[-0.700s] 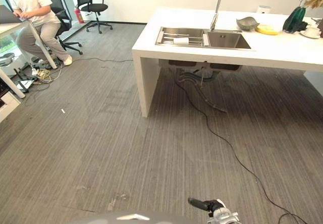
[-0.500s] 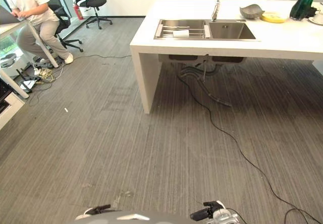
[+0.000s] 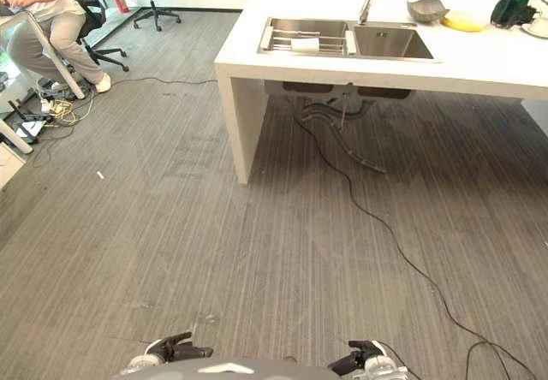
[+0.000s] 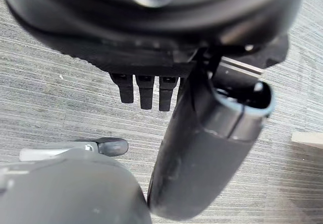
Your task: Place the dishes in the dishwasher.
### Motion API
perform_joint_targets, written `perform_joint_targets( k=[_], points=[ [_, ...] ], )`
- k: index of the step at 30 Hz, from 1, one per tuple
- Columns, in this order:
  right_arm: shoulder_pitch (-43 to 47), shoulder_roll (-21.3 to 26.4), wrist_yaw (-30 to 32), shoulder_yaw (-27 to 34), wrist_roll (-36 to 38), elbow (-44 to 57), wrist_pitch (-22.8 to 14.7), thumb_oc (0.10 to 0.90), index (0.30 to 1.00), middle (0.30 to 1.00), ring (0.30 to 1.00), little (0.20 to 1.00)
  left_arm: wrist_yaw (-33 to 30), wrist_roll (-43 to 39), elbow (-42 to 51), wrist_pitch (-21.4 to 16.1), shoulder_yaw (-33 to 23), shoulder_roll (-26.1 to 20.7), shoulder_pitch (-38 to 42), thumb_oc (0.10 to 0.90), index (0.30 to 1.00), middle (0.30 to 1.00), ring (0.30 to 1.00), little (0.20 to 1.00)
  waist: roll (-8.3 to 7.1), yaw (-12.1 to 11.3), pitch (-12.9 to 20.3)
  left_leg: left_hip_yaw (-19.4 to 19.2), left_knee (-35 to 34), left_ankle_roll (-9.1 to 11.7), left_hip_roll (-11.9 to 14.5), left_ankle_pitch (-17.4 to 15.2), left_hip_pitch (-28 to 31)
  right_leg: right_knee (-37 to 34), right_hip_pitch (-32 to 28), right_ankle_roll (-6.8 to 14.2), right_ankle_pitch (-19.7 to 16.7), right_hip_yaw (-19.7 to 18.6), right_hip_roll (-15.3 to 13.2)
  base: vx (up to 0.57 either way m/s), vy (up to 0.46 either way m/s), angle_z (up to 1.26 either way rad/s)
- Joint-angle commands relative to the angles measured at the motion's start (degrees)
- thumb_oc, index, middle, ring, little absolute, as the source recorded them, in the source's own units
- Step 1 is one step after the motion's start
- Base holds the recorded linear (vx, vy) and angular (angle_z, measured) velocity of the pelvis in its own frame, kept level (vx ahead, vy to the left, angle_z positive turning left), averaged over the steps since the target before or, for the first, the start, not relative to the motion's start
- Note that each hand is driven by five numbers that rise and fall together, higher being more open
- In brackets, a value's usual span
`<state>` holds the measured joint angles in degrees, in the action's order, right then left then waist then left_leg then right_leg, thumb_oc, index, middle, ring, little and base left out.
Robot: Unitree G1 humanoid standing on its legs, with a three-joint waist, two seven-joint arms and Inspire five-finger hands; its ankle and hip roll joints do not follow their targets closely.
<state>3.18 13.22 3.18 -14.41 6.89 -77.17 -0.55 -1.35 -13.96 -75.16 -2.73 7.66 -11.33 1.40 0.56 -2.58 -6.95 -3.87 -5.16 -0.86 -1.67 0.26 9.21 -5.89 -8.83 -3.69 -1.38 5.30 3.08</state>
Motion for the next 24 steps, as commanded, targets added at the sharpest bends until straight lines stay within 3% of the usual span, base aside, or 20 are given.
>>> perform_joint_targets(
  k=[1, 15, 18, 19, 20, 22, 24],
  points=[
    [2.1, 1.3, 0.8, 1.7, 1.4, -1.7, -1.3, 0.8, 0.9, 0.9, 0.9, 0.9, -0.8, 0.8, -4.5, -1.9, 1.2, 0.0, 3.1, 0.8, 0.9, 0.9, 0.9, 0.9, -0.34, -0.2, 1.9, -0.5, 0.2, 3.6, 1.9, -2.1, -1.4, 0.9, -1.3, 8.5, 5.7, -0.1, -5.5, 0.0, 0.0, 0.0],
    [2.7, 2.5, 0.8, 2.5, 3.3, -1.6, -1.8, 0.8, 0.9, 0.9, 0.9, 0.9, -1.8, 0.1, -5.5, -1.5, 0.7, 0.0, 3.2, 0.8, 0.9, 0.9, 0.9, 0.9, 0.74, 0.5, 0.4, -0.8, 1.1, 4.5, 3.3, -1.4, -1.3, 1.7, -0.5, 7.1, 6.6, -0.5, -4.1, 0.03, -0.067, 0.0],
    [3.7, 3.2, 1.0, 2.5, 4.4, -1.1, -2.0, 0.8, 0.9, 0.9, 0.9, 0.9, -2.0, -2.0, -4.6, -2.0, 0.3, -0.4, 3.5, 0.8, 0.9, 0.9, 0.9, 0.9, -0.2, 0.0, -2.2, -1.1, 15.2, 5.9, 3.8, -3.2, -8.9, 3.0, 0.9, 6.2, 6.9, -1.0, -4.4, -0.07, -0.163, -0.05],
    [3.6, 3.4, 0.9, 2.5, 4.5, -0.7, -2.2, 0.8, 0.9, 0.9, 0.9, 0.9, -2.1, -2.7, -4.2, -2.0, 0.2, -0.5, 3.6, 0.8, 0.9, 0.9, 0.9, 0.9, -0.72, -0.2, -3.3, -1.8, 24.3, 6.9, 5.0, -1.8, -12.4, 2.7, 0.4, 5.6, 6.8, -0.9, -4.3, -0.03, -0.171, -0.06],
    [3.6, 3.4, 0.9, 2.5, 4.5, -0.7, -2.2, 0.8, 0.9, 0.9, 0.9, 0.9, -2.1, -2.7, -4.2, -2.0, 0.2, -0.5, 3.6, 0.8, 0.9, 0.9, 0.9, 0.9, -0.72, -0.2, -3.3, -1.8, 24.3, 6.9, 5.0, -1.8, -12.4, 2.7, 0.4, 5.6, 6.8, -0.9, -4.3, 0.03, -0.157, 0.06],
    [4.0, 4.6, 1.1, 2.3, 4.2, -0.8, -1.8, 0.8, 0.9, 0.9, 0.9, 0.9, -1.9, -4.6, -3.7, -2.0, 0.2, 0.0, 3.4, 0.8, 0.9, 0.9, 0.9, 0.9, -0.76, -1.8, -5.5, -2.3, 32.3, 7.1, 4.6, 1.5, -18.4, 1.6, -1.6, 5.2, 7.2, -0.8, -4.8, 0.14, -0.097, 0.11],
    [4.2, 5.1, 1.2, 2.3, 4.3, -0.6, -1.7, 0.8, 0.9, 0.9, 0.9, 0.9, -1.9, -4.4, -3.9, -1.9, -0.1, 0.3, 2.5, 0.8, 0.9, 0.9, 0.9, 0.9, -0.59, -2.3, -5.6, -6.5, 25.8, 6.1, 4.3, 1.2, -22.1, 0.9, -3.3, 5.4, 8.4, -0.6, -4.6, 0.27, -0.017, -0.13]
  ],
)
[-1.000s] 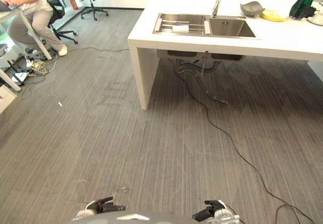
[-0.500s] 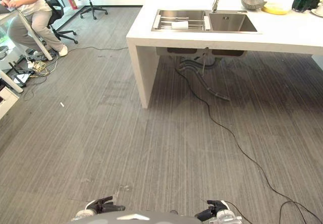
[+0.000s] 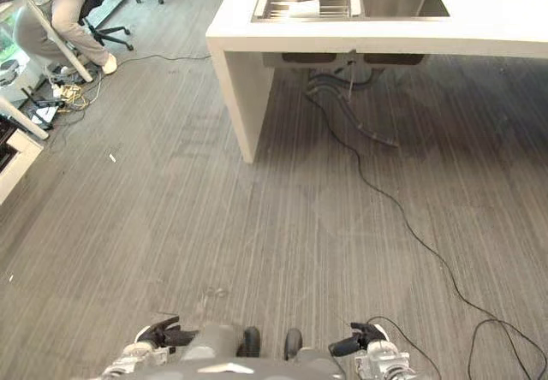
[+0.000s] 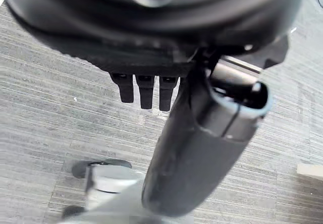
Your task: Place the dishes in the dishwasher.
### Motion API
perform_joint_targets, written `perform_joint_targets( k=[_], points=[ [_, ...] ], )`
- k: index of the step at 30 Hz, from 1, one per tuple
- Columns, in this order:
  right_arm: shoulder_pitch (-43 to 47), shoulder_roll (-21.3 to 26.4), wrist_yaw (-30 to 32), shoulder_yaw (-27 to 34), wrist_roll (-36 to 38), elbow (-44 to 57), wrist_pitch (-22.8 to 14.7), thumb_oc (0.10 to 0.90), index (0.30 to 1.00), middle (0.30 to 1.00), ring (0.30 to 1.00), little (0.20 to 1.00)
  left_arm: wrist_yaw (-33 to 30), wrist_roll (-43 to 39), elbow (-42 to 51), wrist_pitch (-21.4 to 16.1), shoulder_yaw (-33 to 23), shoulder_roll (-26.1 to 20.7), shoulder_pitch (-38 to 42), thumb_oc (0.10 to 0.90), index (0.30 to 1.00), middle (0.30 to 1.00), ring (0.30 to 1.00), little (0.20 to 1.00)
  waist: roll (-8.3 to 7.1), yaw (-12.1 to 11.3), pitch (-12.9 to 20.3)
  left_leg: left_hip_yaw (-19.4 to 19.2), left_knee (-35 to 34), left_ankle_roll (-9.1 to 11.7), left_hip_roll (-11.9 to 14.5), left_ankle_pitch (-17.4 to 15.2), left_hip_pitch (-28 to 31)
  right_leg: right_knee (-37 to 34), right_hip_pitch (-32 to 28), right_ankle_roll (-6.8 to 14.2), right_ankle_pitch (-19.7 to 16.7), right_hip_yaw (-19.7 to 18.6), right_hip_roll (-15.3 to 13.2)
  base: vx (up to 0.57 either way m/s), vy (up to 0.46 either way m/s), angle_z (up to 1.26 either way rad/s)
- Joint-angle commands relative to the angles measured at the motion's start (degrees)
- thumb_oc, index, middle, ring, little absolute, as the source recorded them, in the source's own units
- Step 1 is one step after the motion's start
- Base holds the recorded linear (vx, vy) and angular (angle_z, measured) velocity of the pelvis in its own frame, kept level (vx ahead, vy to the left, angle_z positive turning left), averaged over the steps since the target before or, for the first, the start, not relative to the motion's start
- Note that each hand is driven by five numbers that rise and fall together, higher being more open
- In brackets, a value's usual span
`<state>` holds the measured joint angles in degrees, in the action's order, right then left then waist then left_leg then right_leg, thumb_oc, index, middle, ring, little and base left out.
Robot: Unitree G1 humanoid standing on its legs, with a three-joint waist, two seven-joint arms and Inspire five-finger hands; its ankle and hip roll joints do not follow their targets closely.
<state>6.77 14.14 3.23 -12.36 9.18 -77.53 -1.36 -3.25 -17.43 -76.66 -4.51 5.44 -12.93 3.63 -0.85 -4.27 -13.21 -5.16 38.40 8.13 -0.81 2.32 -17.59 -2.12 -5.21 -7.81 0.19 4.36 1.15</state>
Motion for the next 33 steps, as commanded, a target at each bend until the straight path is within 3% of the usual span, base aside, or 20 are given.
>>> perform_joint_targets(
  k=[1, 4, 6, 8, 10, 12, 14, 16, 18, 21, 22, 23, 24, 25, 26, 27, 28, 31, 32, 33],
  points=[
    [0.5, 4.3, 1.1, 0.3, 1.8, -0.2, -0.8, 0.8, 0.9, 0.9, 0.9, 0.9, -0.2, -0.6, -2.6, -0.2, 2.1, 2.2, -0.5, 0.8, 0.9, 0.9, 0.9, 0.9, 1.51, -1.1, 1.2, -7.3, -24.1, -3.1, 3.4, 0.8, 4.4, -2.9, -7.4, 9.8, 7.6, 0.1, -2.0, 0.32, 0.066, -0.24],
    [0.0, 4.3, 1.4, -0.8, 0.3, -0.3, -1.0, 0.8, 0.9, 0.9, 0.9, 0.9, -0.8, 0.4, -3.2, -0.2, 2.4, 3.0, -1.9, 0.8, 0.9, 0.9, 0.9, 0.9, 3.34, -2.8, 2.2, -10.1, -42.3, -2.8, 3.1, 4.9, 2.6, -2.9, -10.2, 10.4, 10.6, -1.2, -0.4, 0.39, 0.096, -0.14],
    [-0.2, 3.8, 1.9, -1.4, -0.6, -0.8, -1.1, 0.8, 0.9, 0.9, 0.9, 0.9, -1.4, 0.0, -3.3, -0.4, 1.4, 3.2, -3.2, 0.8, 0.9, 0.9, 0.9, 0.9, 3.3, -3.9, 3.1, -9.3, -43.4, -2.9, 3.5, 5.2, -0.1, -2.9, -12.5, 10.1, 11.9, -2.7, 0.1, 0.39, 0.038, -0.08],
    [-0.2, 3.1, 2.2, -1.7, -1.4, -1.3, -1.0, 0.8, 0.9, 0.9, 0.9, 0.9, -2.2, -1.0, -3.2, -0.5, -0.2, 3.2, -4.5, 0.8, 0.9, 0.9, 0.9, 0.9, 3.31, -4.3, 4.5, -11.0, -43.4, -3.6, 3.3, 6.3, 2.0, -2.9, -14.6, 10.0, 12.8, -4.2, 0.9, 0.46, 0.064, -0.42],
    [-1.1, 1.8, 2.9, -2.0, -1.8, -0.6, -1.0, 0.8, 0.9, 0.9, 0.9, 0.9, -4.3, -4.0, 0.2, -1.9, -1.5, 3.1, -5.6, 0.8, 0.9, 0.9, 0.9, 0.9, 2.38, -4.6, 5.4, -10.7, -43.4, -4.5, 2.3, 9.4, 3.5, -1.2, -15.7, 10.1, 13.5, -4.9, 0.3, 0.5, 0.096, -0.55],
    [-1.3, 0.7, 3.9, -2.7, -2.2, 1.0, -1.0, 0.8, 0.9, 0.9, 0.9, 0.9, -7.1, -6.7, 7.6, -3.2, -1.9, 3.4, -6.5, 0.8, 0.9, 0.9, 0.9, 0.9, 1.45, -5.2, 6.4, -10.4, -43.4, -5.2, 1.5, 10.3, 4.3, 2.2, -15.0, 11.0, 13.6, -5.5, -0.1, 0.42, 0.125, -0.41],
    [-2.0, -0.3, 4.9, -2.3, -1.9, 2.1, -1.3, 0.8, 0.9, 0.9, 0.9, 0.9, -11.0, -6.7, 17.6, -4.5, -2.2, 2.1, -6.5, 0.8, 0.9, 0.9, 0.9, 0.9, -0.29, -5.3, 7.7, -10.3, -43.4, -6.4, -0.2, 8.5, 6.0, 7.0, -14.1, 13.0, 10.4, -5.4, -1.2, 0.42, 0.146, -0.17],
    [-1.5, -0.7, 6.1, -0.7, -0.6, 3.3, -1.2, 0.8, 0.9, 0.9, 0.9, 0.9, -16.7, -4.2, 30.9, -5.9, -3.7, -0.5, -5.2, 0.8, 0.9, 0.9, 0.9, 0.9, -1.98, -5.0, 8.3, -10.6, -43.4, -7.6, -1.4, 5.8, 8.3, 16.7, -10.6, 16.6, 2.3, -5.0, -1.5, 0.36, 0.117, 0.12],
    [0.0, -1.3, 7.3, 0.4, 0.7, 4.2, -1.3, 0.8, 0.9, 0.9, 0.9, 0.9, -22.0, 1.7, 38.6, -6.6, -4.3, -4.4, -1.2, 0.8, 0.9, 0.9, 0.9, 0.9, -2.55, -3.7, 7.5, -9.3, -43.4, -8.3, -1.7, 3.1, 11.2, 30.2, -4.2, 20.3, -5.5, -4.3, -0.7, 0.26, 0.066, 0.04],
    [0.7, -1.3, 7.5, 0.9, 1.3, 4.7, -1.6, 0.8, 0.9, 0.9, 0.9, 0.9, -24.8, 4.6, 39.8, -6.7, -4.7, -6.5, 1.7, 0.8, 0.9, 0.9, 0.9, 0.9, -2.36, -2.5, 6.8, -8.5, -43.4, -8.5, -1.3, 1.9, 13.2, 35.6, -1.0, 21.1, -6.8, -3.3, -0.9, 0.22, 0.07, 0.45],
    [2.0, -1.6, 8.6, 0.3, 1.1, 6.1, -2.6, 0.8, 0.9, 0.9, 0.9, 0.9, -29.4, 10.9, 42.3, -7.0, -4.1, -10.3, 6.3, 0.8, 0.9, 0.9, 0.9, 0.9, -1.14, -0.4, 5.6, -7.5, -43.4, -9.0, -0.6, 0.1, 16.4, 43.4, 4.3, 20.5, -6.8, -1.9, -1.3, 0.23, 0.092, 0.2],
    [2.0, -1.6, 8.6, 0.3, 1.1, 6.1, -2.6, 0.8, 0.9, 0.9, 0.9, 0.9, -29.4, 10.9, 42.3, -7.0, -4.1, -10.3, 6.3, 0.8, 0.9, 0.9, 0.9, 0.9, -1.14, -0.4, 5.6, -7.5, -43.4, -9.0, -0.6, 0.1, 16.4, 43.4, 4.3, 20.5, -6.8, -1.9, -1.3, 0.43, 0.178, 0.2],
    [-2.5, 0.3, 8.3, 0.8, 0.5, 7.5, -4.7, 0.8, 0.9, 0.9, 0.9, 0.9, -31.9, 16.1, 45.3, -7.4, -5.7, -15.5, 9.3, 0.8, 0.9, 0.9, 0.9, 0.9, 0.19, 2.3, 3.8, -6.3, -43.4, -8.7, 0.1, -1.4, 19.6, 44.2, 11.5, 18.0, -1.3, -2.2, -1.7, 0.2, 0.086, 0.0],
    [-2.5, 0.3, 8.3, 0.8, 0.5, 7.5, -4.7, 0.8, 0.9, 0.9, 0.9, 0.9, -31.9, 16.1, 45.3, -7.4, -5.7, -15.5, 9.3, 0.8, 0.9, 0.9, 0.9, 0.9, 0.19, 2.3, 3.8, -6.3, -43.4, -8.7, 0.1, -1.4, 19.6, 44.2, 11.5, 18.0, -1.3, -2.2, -1.7, 0.41, 0.102, -0.07],
    [-5.8, 1.5, 8.1, -0.1, -1.9, 10.8, -5.7, 0.8, 0.9, 0.9, 0.9, 0.9, -32.8, 19.0, 47.8, -7.8, -6.5, -18.6, 9.8, 0.8, 0.9, 0.9, 0.9, 0.9, 1.26, 4.3, 2.8, -5.2, -43.4, -8.0, 0.5, -1.9, 21.7, 36.1, 13.5, 15.9, 4.5, -1.7, -2.1, 0.46, -0.063, -0.07],
    [-5.7, 1.9, 7.8, -0.1, -1.4, 11.4, -5.5, 0.8, 0.9, 0.9, 0.9, 0.9, -32.7, 19.9, 47.6, -7.4, -5.2, -20.8, 13.0, 0.8, 0.9, 0.9, 0.9, 0.9, 1.51, 5.6, 3.0, -3.8, -43.4, -6.9, 0.3, -3.2, 23.2, 21.0, 12.9, 15.3, 5.8, -3.6, -3.7, 0.59, -0.107, -0.13],
    [-5.8, 2.1, 7.3, -0.1, -1.3, 10.7, -4.9, 0.8, 0.9, 0.9, 0.9, 0.9, -31.2, 17.1, 48.0, -8.3, -4.5, -20.1, 14.6, 0.8, 0.9, 0.9, 0.9, 0.9, 1.46, 6.3, 3.4, -2.8, -43.4, -6.5, 0.1, -4.1, 24.0, 14.3, 12.2, 15.6, 4.2, -6.0, -3.7, 0.38, -0.123, -0.06],
    [-5.8, 2.2, 7.1, -0.1, -1.5, 10.4, -4.5, 0.8, 0.9, 0.9, 0.9, 0.9, -30.4, 15.4, 48.7, -8.9, -4.6, -19.8, 15.1, 0.8, 0.9, 0.9, 0.9, 0.9, 1.09, 6.7, 3.7, -2.3, -43.4, -6.3, 0.0, -4.6, 24.6, 11.7, 11.6, 16.0, 3.2, -7.3, -4.1, 0.17, -0.073, 0.36],
    [-6.8, 2.6, 6.2, 0.2, -2.3, 9.7, -3.5, 0.8, 0.9, 0.9, 0.9, 0.9, -28.2, 15.1, 51.2, -9.6, -4.0, -21.3, 15.4, 0.8, 0.9, 0.9, 0.9, 0.9, 0.66, 7.4, 4.5, -1.8, -43.4, -5.8, 0.1, -5.6, 25.4, 7.6, 11.6, 16.7, 0.9, -9.7, -5.0, 0.33, -0.202, 1.48],
    [-7.4, 2.7, 5.2, 0.8, -2.7, 8.8, -3.1, 0.8, 0.9, 0.9, 0.9, 0.9, -26.1, 17.7, 54.2, -9.1, -4.4, -23.3, 14.5, 0.8, 0.9, 0.9, 0.9, 0.9, 0.26, 7.4, 6.0, -1.6, -43.4, -5.7, -0.1, -6.3, 26.3, 4.0, 9.0, 16.6, -0.5, -8.8, -5.9, 0.33, -0.202, 1.48]
  ],
)
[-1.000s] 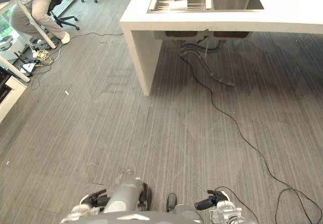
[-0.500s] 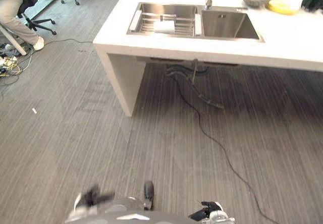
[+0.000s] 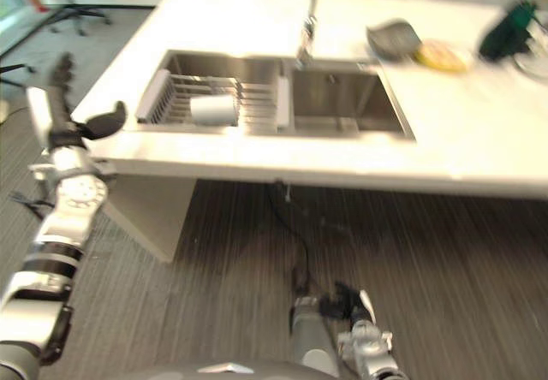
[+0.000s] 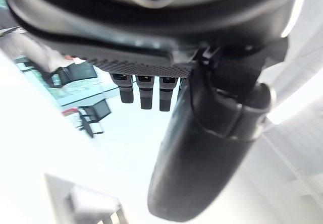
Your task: Place the dishes in the dishwasher.
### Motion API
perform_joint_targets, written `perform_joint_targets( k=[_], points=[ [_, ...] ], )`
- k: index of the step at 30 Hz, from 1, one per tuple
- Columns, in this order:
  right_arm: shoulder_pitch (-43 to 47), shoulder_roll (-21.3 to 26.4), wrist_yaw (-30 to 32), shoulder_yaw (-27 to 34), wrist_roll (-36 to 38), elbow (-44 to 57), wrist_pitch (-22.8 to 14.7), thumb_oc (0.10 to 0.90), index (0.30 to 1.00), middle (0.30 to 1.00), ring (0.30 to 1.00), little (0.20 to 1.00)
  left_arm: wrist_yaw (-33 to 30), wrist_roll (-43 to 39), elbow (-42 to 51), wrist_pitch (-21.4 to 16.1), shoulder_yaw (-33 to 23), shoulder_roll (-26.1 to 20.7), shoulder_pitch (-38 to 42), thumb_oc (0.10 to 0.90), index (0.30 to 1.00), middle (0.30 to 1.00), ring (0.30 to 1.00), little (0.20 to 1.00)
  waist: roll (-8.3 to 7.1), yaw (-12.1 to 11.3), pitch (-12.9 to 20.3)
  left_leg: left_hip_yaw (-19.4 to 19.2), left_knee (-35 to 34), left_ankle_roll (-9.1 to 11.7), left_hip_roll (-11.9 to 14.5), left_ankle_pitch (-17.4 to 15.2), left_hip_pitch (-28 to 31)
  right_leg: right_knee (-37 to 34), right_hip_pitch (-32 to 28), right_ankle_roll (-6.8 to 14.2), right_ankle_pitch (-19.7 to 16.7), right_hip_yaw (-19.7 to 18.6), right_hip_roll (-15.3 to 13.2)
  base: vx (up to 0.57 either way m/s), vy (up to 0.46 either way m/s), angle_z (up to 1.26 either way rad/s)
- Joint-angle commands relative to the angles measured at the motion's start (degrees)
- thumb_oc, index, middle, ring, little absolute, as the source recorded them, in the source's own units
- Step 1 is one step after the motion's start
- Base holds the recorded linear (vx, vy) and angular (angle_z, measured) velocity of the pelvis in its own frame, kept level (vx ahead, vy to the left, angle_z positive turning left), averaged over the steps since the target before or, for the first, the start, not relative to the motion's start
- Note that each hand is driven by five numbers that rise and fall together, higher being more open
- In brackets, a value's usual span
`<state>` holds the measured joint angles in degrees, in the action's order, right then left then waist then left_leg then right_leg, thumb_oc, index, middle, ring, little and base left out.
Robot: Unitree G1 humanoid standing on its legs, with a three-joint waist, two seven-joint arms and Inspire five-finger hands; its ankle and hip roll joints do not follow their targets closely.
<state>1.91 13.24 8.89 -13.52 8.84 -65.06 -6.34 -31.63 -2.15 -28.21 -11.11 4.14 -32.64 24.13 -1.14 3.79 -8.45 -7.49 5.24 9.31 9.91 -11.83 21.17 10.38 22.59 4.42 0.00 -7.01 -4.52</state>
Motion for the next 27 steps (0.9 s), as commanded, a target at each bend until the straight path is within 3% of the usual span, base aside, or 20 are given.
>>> perform_joint_targets(
  k=[1, 5, 9, 10, 13, 20, 27],
  points=[
    [-2.6, 3.6, -0.5, 1.9, -2.4, -3.6, 1.9, 0.8, 0.9, 0.9, 0.9, 0.9, 2.2, 2.4, 5.8, -2.5, -3.1, -3.6, -6.0, 0.8, 0.9, 0.9, 0.9, 0.9, 0.56, -0.7, 1.2, 0.7, -10.2, -6.8, -10.8, 7.8, -12.5, -8.5, -18.8, 4.4, -0.3, 2.5, -0.2, 0.24, -0.163, 1.41],
    [-1.9, 4.5, -2.4, 1.7, -3.5, -4.9, 2.3, 0.8, 0.9, 0.9, 0.9, 0.9, 4.5, 4.7, 8.1, -2.7, -4.6, -7.5, -7.7, 0.8, 0.9, 0.9, 0.9, 0.9, 1.59, -1.2, 3.2, 1.2, -10.2, -5.9, -10.0, 8.0, -12.0, -14.0, -23.4, 3.7, -1.5, 4.2, 0.0, 0.18, -0.144, 0.58],
    [2.1, 6.9, -4.3, 1.5, -3.4, -7.2, 2.7, 0.8, 0.9, 0.9, 0.9, 0.9, 7.9, 6.2, 9.2, -2.7, -5.9, -11.6, -9.6, 0.8, 0.9, 0.9, 0.9, 0.9, 3.33, -2.2, 3.5, 1.7, -8.7, -3.9, -8.0, 9.1, -11.2, -15.4, -27.3, 2.3, 0.8, 6.4, 1.0, 0.16, -0.198, 0.36],
    [3.1, 7.6, -4.3, 1.8, -2.7, -7.3, 2.7, 0.8, 0.9, 0.9, 0.9, 0.9, 8.1, 6.4, 8.7, -2.5, -5.1, -12.4, -8.1, 0.8, 0.9, 0.9, 0.9, 0.9, 3.09, -2.2, 2.6, 1.4, -3.8, -3.3, -7.7, 8.9, -13.4, -15.4, -27.6, 2.1, 0.9, 7.1, 0.5, 0.04, -0.153, 0.04],
    [3.8, 8.1, -4.3, 1.2, -2.5, -7.2, 2.7, 0.8, 0.9, 0.9, 0.9, 0.9, 8.6, 6.4, 8.8, -3.0, -3.1, -12.4, -6.7, 0.8, 0.9, 0.9, 0.9, 0.9, 2.65, -2.4, 1.2, 0.6, -0.2, -2.7, -7.4, 9.0, -16.0, -15.4, -27.9, 1.7, 1.0, 8.4, -0.2, -0.02, -0.097, -0.12],
    [2.6, 7.9, -5.3, 1.8, -2.9, -8.4, 2.9, 0.8, 0.9, 0.9, 0.9, 0.9, 11.8, 9.6, 12.8, -2.8, -2.2, -15.9, -9.9, 0.8, 0.9, 0.9, 0.9, 0.9, 3.69, -2.5, 3.3, 3.1, -9.0, -3.5, -7.8, 10.2, -12.6, -15.4, -28.9, 1.3, 2.0, 8.4, 1.0, 0.07, -0.028, -0.29],
    [1.0, 6.4, -5.5, 1.7, -4.1, -8.3, 3.1, 0.8, 0.9, 0.9, 0.9, 0.9, 12.0, 7.2, 13.4, -2.6, -4.8, -13.6, -14.0, 0.8, 0.9, 0.9, 0.9, 0.9, 3.79, -2.5, 4.3, 2.0, -10.2, -4.0, -7.7, 9.3, -11.2, -15.4, -29.3, 1.3, 2.0, 8.2, 1.3, 0.03, 0.017, -0.1]
  ],
)
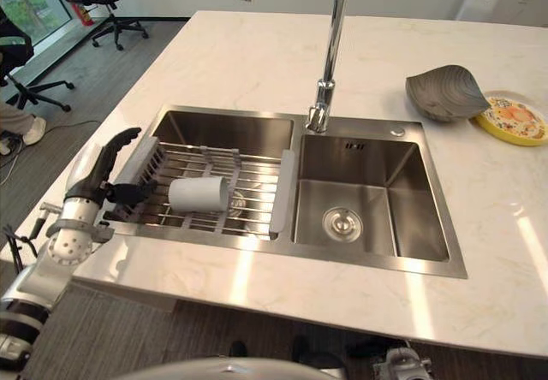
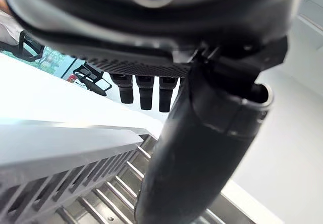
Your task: Place the dishes in the dishwasher.
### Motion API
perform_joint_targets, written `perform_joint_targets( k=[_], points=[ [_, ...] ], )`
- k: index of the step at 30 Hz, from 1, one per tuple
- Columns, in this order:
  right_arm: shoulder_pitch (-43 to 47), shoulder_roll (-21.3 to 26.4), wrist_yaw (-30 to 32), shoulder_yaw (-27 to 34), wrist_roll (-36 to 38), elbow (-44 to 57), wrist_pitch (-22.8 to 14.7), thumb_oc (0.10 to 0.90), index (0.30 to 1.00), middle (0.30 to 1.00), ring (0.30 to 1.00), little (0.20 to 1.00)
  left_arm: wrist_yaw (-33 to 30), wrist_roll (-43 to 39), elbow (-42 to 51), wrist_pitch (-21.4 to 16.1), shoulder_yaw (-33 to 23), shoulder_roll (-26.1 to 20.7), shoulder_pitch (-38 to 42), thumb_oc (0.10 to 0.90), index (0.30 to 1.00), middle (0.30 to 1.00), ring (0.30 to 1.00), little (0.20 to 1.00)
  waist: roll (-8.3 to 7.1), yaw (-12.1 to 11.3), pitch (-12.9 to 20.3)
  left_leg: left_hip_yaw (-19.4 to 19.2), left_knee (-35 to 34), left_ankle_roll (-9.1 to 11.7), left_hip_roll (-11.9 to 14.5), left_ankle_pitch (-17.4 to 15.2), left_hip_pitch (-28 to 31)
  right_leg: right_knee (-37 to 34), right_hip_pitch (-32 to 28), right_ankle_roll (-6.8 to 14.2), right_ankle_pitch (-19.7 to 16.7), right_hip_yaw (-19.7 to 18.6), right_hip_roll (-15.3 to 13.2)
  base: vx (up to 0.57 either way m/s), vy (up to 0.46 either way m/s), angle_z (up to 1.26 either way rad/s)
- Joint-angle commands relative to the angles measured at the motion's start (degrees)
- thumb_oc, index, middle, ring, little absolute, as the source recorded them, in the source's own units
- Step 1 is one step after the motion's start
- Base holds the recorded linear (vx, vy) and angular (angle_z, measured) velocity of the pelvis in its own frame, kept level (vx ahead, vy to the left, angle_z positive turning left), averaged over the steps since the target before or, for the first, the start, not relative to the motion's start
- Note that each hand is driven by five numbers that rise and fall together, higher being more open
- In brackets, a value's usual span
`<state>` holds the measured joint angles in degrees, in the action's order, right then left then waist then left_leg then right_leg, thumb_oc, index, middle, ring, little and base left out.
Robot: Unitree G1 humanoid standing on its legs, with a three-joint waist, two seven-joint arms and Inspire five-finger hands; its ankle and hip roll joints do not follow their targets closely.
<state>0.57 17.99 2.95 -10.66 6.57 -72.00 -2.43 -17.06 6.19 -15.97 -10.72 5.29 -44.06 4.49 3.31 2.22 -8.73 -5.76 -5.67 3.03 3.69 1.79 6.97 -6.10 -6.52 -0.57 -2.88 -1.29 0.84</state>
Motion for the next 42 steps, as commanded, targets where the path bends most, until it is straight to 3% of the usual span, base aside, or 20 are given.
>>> perform_joint_targets(
  k=[1, 17, 18, 21, 30, 42],
  points=[
    [2.1, 1.6, 0.3, -1.3, -2.1, -1.4, -0.7, 0.8, 0.9, 0.9, 0.9, 0.9, -2.3, -1.1, 1.5, -3.0, -6.1, -2.1, 5.3, 0.8, 0.9, 0.9, 0.9, 0.9, -0.72, -1.0, 4.6, 0.2, 0.7, 2.3, -1.5, -4.4, 3.1, 1.1, -0.3, 6.3, 4.9, 2.6, -4.2, 0.01, 0.03, 0.01],
    [2.5, 1.8, 0.0, -0.9, -2.1, -1.2, -0.1, 0.8, 0.9, 0.9, 0.9, 0.9, 1.9, 0.7, 12.5, -3.5, -6.4, -5.6, 1.6, 0.8, 0.9, 0.9, 0.9, 0.9, -1.57, -1.3, 4.8, -0.1, 0.7, 2.0, -1.7, -5.4, 3.2, 1.1, -0.4, 7.0, 4.5, 2.6, -5.0, 0.0, 0.011, 0.02],
    [3.0, 1.8, -0.4, -0.7, -1.9, -0.9, 0.2, 0.8, 0.9, 0.9, 0.9, 0.9, 4.8, 0.0, 16.9, -3.8, -6.5, -8.3, 0.2, 0.8, 0.9, 0.9, 0.9, 0.9, -1.38, -1.3, 4.9, -0.4, 0.7, 1.9, -1.8, -5.8, 3.4, 1.1, -0.5, 7.2, 4.4, 2.4, -5.1, 0.0, 0.0, 0.0],
    [2.8, 1.5, -0.7, -0.7, -2.0, -1.0, 0.5, 0.8, 0.9, 0.9, 0.9, 0.9, 7.2, -0.6, 20.6, -4.0, -5.8, -9.6, -0.6, 0.8, 0.9, 0.9, 0.9, 0.9, -1.22, -1.0, 5.0, -0.5, 0.7, 1.7, -1.9, -6.0, 3.7, 1.1, -0.6, 7.3, 4.4, 2.0, -5.2, -0.01, 0.023, -0.07],
    [2.1, 0.9, -1.3, -0.7, -3.0, -2.4, 1.3, 0.8, 0.9, 0.9, 0.9, 0.9, 13.5, -0.6, 27.0, -3.9, -0.3, -11.5, 0.7, 0.8, 0.9, 0.9, 0.9, 0.9, -0.76, -0.3, 5.1, -1.0, 0.7, 1.4, -2.0, -6.5, 4.2, 1.1, -0.8, 7.4, 4.4, 1.5, -5.4, 0.0, 0.009, -0.04],
    [2.9, 0.6, -1.0, -1.0, -2.5, -2.6, 1.6, 0.8, 0.9, 0.9, 0.9, 0.9, 17.8, 3.3, 23.9, -2.1, 8.4, -8.8, 4.5, 0.8, 0.9, 0.9, 0.9, 0.9, -0.51, 0.9, 5.0, -0.9, 0.7, 1.1, -2.2, -6.2, 4.2, 1.1, -0.5, 7.2, 4.1, -0.1, -5.1, 0.0, 0.001, -0.01]
  ],
)
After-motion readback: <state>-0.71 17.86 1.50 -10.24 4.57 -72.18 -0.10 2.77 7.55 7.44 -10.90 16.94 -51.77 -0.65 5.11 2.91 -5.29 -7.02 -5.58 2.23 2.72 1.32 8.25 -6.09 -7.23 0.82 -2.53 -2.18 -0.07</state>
